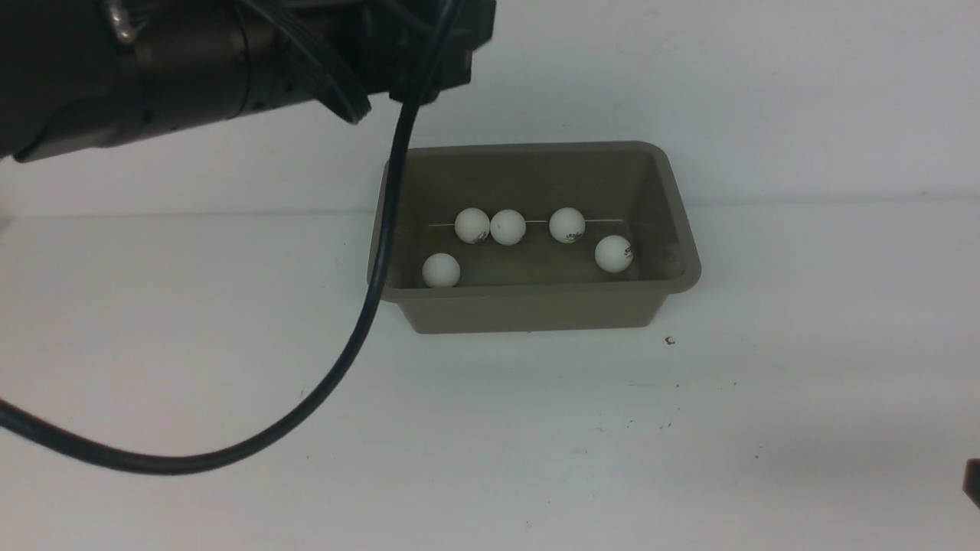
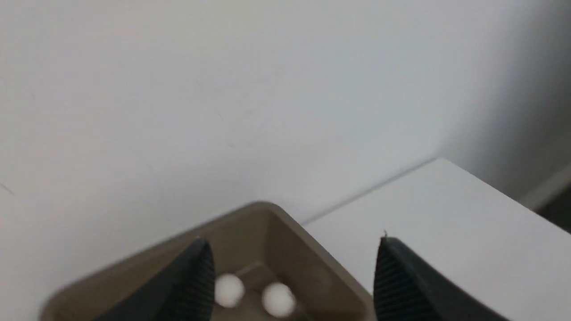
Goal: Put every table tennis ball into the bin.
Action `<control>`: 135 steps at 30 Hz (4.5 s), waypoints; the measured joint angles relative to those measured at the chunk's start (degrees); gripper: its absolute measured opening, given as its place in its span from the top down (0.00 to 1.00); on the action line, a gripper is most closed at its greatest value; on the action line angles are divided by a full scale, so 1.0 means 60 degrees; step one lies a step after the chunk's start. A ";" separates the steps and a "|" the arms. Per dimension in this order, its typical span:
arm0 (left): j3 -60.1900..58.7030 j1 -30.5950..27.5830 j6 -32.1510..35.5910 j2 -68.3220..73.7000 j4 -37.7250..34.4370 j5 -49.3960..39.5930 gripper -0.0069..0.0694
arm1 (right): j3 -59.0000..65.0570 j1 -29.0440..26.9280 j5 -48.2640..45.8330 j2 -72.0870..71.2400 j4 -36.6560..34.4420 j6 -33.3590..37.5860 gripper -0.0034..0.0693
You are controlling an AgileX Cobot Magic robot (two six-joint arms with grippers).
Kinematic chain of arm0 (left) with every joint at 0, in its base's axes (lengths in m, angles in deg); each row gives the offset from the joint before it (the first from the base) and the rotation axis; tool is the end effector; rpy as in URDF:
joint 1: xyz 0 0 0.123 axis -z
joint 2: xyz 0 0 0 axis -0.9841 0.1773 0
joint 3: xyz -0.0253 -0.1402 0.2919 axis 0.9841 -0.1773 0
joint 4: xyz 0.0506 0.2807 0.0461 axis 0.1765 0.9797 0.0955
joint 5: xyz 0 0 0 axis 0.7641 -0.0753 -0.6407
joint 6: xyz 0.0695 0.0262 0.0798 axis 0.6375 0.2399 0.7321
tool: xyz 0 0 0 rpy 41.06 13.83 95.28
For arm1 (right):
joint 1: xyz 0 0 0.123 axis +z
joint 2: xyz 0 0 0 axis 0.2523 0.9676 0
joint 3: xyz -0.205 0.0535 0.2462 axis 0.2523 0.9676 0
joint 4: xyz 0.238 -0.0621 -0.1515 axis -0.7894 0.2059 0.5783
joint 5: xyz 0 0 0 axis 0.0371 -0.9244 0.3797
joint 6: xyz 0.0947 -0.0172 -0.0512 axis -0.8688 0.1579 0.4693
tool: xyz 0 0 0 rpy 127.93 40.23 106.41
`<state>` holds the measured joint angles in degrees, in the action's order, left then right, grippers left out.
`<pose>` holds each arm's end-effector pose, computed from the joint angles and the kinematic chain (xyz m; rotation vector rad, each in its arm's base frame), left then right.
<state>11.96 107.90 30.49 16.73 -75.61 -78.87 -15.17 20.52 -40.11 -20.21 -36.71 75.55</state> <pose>0.2945 -0.1742 0.4463 0.4558 1.7221 -0.5389 0.0955 0.0190 0.2429 -0.1480 2.1177 0.1543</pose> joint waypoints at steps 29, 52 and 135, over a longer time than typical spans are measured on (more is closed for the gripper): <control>-0.1190 -0.4826 0.1366 -0.1619 0.0395 -0.2705 0.34 | 0.0000 0.0000 -0.0019 0.0000 0.0000 0.0000 0.39; -0.8435 -0.6384 0.1384 -0.8266 0.0567 -0.1396 0.34 | 0.0000 0.0000 -0.0019 0.0000 0.0000 0.0000 0.39; -1.1839 -0.6384 -0.3873 -1.2421 0.5135 -0.1456 0.34 | 0.0000 0.0000 -0.0371 -0.0003 0.0000 0.0000 0.39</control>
<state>-59.08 69.60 7.25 -57.80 -44.80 -87.61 -15.17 20.52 -42.33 -20.23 -36.71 75.55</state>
